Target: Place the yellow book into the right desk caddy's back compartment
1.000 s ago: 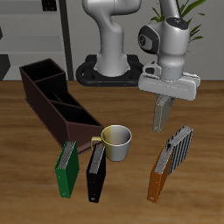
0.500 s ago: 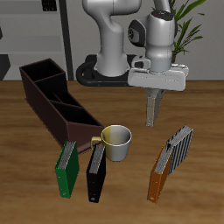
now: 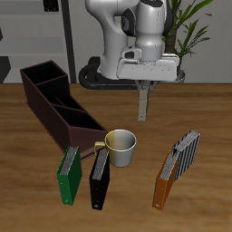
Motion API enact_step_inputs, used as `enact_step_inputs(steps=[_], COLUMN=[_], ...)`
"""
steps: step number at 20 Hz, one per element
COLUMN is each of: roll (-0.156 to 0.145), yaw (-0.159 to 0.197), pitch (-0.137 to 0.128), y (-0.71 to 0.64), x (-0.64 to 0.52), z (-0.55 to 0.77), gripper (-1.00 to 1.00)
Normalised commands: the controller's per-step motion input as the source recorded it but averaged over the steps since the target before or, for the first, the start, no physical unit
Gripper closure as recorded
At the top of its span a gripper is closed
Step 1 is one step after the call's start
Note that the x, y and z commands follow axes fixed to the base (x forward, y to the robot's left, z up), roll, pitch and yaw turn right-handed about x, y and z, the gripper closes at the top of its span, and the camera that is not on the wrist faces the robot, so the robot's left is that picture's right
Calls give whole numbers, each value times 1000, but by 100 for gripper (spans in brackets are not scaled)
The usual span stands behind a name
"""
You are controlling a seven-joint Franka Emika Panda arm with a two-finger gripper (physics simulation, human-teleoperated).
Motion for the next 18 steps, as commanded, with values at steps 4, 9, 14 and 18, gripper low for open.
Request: enact_step_inputs(steps=[4, 9, 14, 18], roll=[3, -20, -2, 19], yaw=[94, 78, 72, 122], pitch=[-34, -6, -23, 79], y=[-401, -473, -232, -327], x=[-142, -124, -104, -48], z=[323, 265, 261, 183], gripper=[100, 100, 100, 100])
